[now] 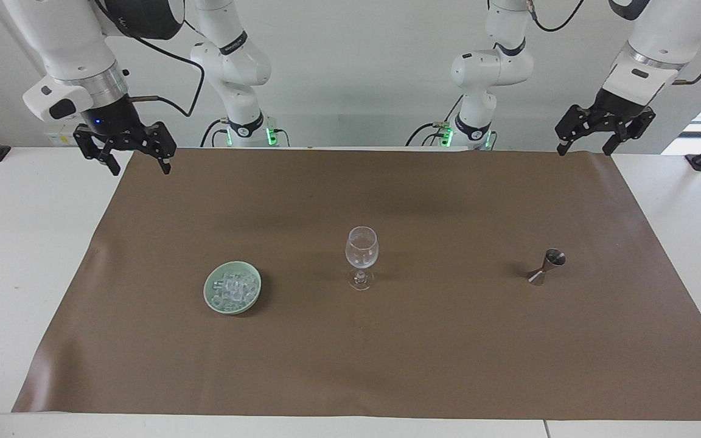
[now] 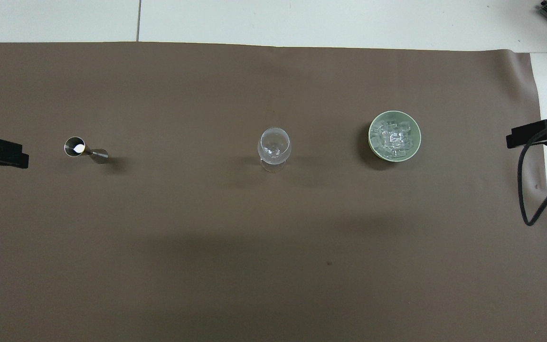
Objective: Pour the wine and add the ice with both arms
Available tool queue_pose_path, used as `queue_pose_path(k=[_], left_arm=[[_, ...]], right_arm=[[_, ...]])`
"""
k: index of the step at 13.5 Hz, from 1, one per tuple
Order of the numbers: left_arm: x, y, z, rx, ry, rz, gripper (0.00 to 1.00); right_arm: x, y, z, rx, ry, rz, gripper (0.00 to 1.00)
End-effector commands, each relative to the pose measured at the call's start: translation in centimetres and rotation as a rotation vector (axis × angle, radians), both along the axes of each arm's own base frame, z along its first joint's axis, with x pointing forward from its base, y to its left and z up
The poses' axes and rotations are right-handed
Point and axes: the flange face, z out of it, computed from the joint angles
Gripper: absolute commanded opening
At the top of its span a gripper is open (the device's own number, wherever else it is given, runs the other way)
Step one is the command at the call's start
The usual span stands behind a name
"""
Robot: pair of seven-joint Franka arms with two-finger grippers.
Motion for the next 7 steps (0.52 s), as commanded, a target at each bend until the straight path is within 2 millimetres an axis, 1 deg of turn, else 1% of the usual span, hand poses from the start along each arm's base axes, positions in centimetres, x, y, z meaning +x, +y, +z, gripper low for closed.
queue_pose_path(k=[1, 3, 7], left_arm=[[-0.9, -0.3, 0.1, -0.006, 0.008, -0.018, 1.0], [-0.8, -0.4, 0.4, -0.007, -0.001, -0.021, 1.0], [-0.8, -1.5, 0.5, -0.012, -0.005, -0.028, 1.0]], right_arm=[[-0.4, 0.0, -0.1, 0.011, 0.008, 0.017, 1.0], [-0.4, 0.0, -0.1, 0.011, 0.008, 0.017, 1.0], [-0.4, 0.0, 0.0, 0.011, 0.007, 0.017, 1.0]])
